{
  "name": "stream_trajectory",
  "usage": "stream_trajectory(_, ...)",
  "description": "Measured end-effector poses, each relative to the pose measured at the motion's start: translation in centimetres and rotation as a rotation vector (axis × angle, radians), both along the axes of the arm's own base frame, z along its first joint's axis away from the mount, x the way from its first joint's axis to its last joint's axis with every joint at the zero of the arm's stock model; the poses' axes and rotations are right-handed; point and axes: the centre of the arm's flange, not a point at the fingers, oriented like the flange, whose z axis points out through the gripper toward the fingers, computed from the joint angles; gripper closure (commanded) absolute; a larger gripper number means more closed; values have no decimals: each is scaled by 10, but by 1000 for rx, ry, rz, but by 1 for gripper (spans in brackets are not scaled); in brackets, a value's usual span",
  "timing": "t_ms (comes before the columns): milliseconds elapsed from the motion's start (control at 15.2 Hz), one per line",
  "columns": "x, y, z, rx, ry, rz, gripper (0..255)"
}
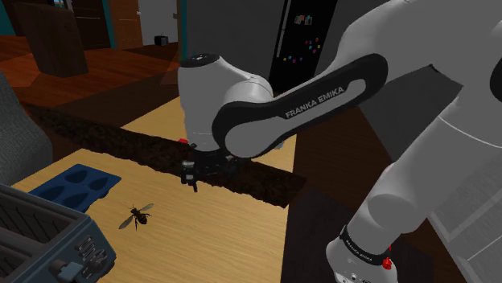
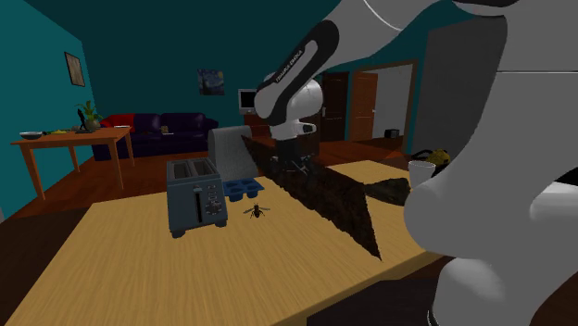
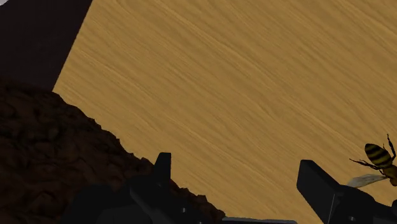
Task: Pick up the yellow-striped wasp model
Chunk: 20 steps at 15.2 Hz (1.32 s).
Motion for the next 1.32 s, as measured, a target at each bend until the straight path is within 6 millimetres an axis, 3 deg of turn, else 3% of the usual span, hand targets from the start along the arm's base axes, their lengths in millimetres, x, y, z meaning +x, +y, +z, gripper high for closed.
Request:
stream_trajectory(924,112,119,-94,-5,-42,-285,0)
stream_trajectory(1188,151,144,-124,-9,-55,-366,0)
stream_trajectory(1320,160,148,-131,-11,-58,-385,0)
